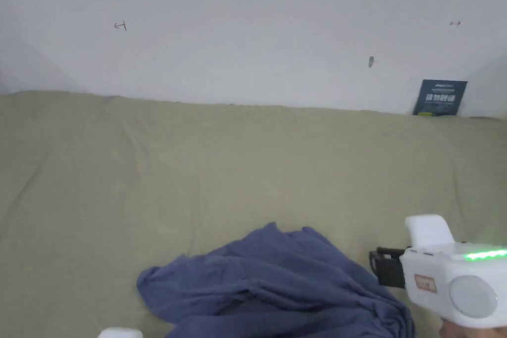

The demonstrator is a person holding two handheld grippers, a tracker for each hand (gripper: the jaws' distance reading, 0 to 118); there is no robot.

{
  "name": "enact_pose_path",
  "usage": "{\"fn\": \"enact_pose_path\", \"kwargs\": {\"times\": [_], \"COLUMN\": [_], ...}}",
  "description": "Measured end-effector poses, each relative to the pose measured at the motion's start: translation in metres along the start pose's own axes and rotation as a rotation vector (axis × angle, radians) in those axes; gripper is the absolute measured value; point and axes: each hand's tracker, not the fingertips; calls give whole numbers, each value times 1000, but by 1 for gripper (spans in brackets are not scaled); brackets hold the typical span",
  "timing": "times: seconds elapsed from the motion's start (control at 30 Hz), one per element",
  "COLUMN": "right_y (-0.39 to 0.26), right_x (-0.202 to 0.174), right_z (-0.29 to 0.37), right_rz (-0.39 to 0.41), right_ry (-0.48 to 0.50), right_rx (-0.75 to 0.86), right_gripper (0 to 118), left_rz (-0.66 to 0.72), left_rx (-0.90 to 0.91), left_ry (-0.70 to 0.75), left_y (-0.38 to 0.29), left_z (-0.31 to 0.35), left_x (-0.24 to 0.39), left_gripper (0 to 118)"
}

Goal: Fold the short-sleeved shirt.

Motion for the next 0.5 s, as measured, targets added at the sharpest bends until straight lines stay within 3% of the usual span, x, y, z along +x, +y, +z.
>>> {"fn": "enact_pose_path", "kwargs": {"times": [0.13,0.23,0.4,0.47,0.5], "right_y": [30,26,17,7,8], "right_x": [-3,-10,-26,-34,-37], "right_z": [-67,-99,-134,-136,-131], "right_rz": [11,19,127,158,113], "right_ry": [61,24,21,21,111], "right_rx": [-138,-179,-289,-297,-276], "right_gripper": [116,117,113,75,59], "left_rz": [9,22,25,33,38], "left_rx": [8,12,-11,-22,-25], "left_ry": [-21,-33,-39,-39,-42], "left_y": [4,6,4,3,2], "left_z": [0,-4,-16,-21,-22], "left_x": [-3,-6,-8,-8,-8], "left_gripper": [0,0,0,0,0]}}
